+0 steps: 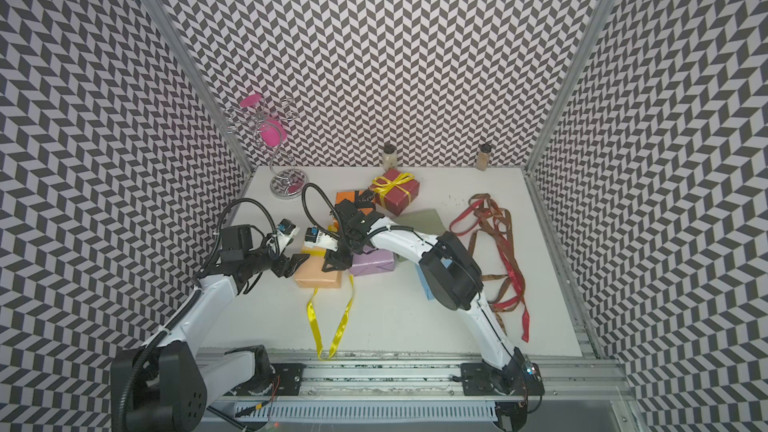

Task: Untie the ribbon bows on the gift boxes
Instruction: Untie the ribbon from the gift box, then pull the ribbon from the gift box.

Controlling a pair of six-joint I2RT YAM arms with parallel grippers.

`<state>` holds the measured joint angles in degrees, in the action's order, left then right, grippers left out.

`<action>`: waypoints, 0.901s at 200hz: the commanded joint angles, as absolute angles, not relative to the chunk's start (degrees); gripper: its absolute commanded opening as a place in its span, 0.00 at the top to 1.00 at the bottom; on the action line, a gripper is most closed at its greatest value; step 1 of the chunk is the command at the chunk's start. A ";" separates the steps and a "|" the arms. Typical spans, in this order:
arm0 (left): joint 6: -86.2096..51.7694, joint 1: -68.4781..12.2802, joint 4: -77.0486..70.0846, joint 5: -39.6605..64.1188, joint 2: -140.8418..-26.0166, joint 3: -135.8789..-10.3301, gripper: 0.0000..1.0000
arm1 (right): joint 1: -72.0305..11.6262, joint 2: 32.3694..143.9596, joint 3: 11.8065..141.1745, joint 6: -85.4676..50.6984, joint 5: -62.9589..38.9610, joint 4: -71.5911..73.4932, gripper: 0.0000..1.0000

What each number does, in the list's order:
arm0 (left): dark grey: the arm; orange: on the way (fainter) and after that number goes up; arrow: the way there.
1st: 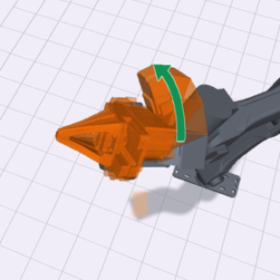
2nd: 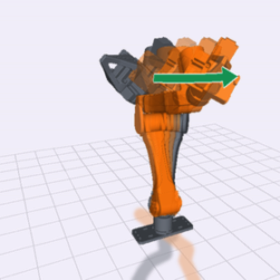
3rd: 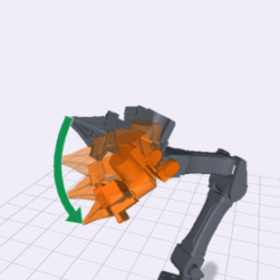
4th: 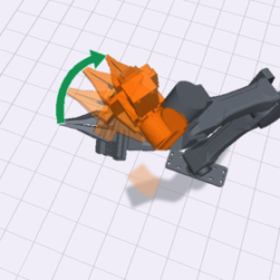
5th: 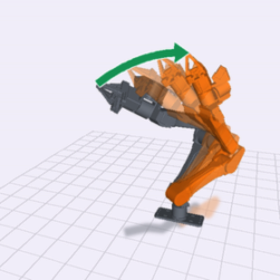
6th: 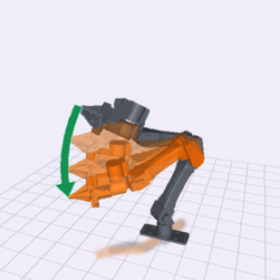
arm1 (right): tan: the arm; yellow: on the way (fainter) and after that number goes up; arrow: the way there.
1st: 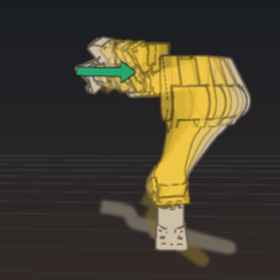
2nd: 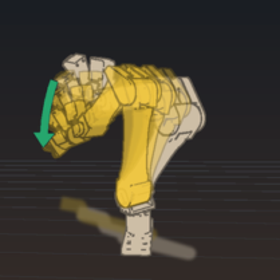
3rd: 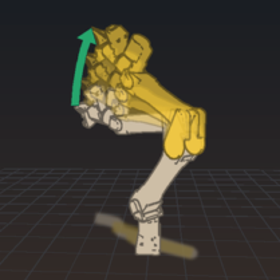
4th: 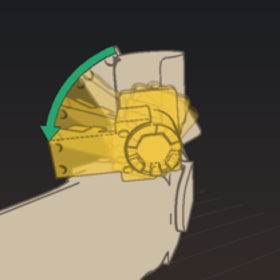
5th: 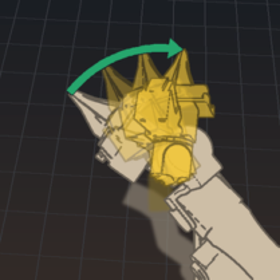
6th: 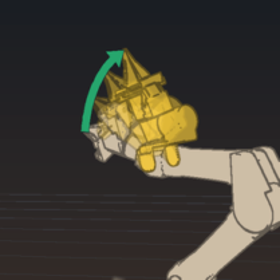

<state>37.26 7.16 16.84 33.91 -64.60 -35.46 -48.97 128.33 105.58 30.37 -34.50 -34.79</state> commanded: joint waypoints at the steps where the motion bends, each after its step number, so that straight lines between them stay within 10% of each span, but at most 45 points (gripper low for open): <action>1: 40.33 7.47 17.57 34.98 -62.71 -33.96 0.23 | -48.62 126.64 105.77 30.03 -34.36 -33.09 0.57; 104: 54.21 -0.05 19.89 30.91 -73.06 -41.17 0.46 | -42.59 109.84 86.36 26.56 -38.04 -27.87 0.57; 180: 58.52 -2.80 16.31 25.75 -78.81 -40.59 0.43 | -42.71 109.29 84.99 25.29 -39.76 -27.53 0.57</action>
